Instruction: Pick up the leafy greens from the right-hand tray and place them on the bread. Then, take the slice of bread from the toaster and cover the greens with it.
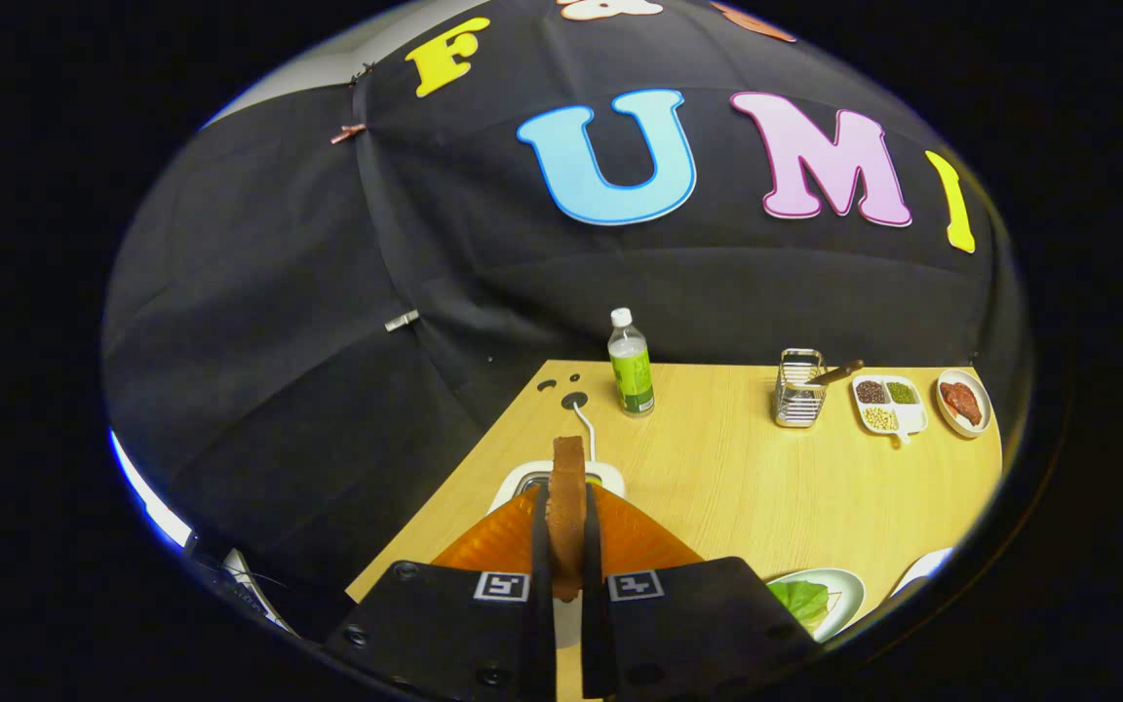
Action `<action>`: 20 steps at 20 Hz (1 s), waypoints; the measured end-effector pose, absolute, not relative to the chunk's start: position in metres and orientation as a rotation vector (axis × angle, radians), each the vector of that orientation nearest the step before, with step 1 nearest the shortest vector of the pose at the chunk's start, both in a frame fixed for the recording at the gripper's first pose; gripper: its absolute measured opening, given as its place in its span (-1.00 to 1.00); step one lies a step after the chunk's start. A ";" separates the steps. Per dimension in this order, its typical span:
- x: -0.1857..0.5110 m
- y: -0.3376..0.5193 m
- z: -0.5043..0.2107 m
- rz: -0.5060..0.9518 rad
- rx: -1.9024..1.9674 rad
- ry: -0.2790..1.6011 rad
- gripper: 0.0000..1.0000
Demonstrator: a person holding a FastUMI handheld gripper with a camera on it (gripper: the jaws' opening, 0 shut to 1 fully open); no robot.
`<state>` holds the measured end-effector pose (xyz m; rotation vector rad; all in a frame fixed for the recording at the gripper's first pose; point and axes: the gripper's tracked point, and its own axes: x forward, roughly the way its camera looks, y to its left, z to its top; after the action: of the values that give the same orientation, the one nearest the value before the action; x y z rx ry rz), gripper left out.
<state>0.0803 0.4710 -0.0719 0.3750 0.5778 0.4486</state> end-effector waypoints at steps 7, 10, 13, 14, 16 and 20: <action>0.053 0.341 -0.102 0.259 0.344 0.574 -0.71; 0.028 0.294 -0.147 0.160 0.355 0.627 -0.71; 0.010 0.276 -0.196 0.098 0.372 0.679 -0.71; 0.003 0.276 -0.210 0.091 0.379 0.696 -0.71; -0.002 0.285 -0.228 0.101 0.425 0.713 -0.71; 0.002 0.312 -0.233 0.129 0.592 0.684 -0.71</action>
<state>0.0015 0.3115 -0.2325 0.5916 0.6843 0.1295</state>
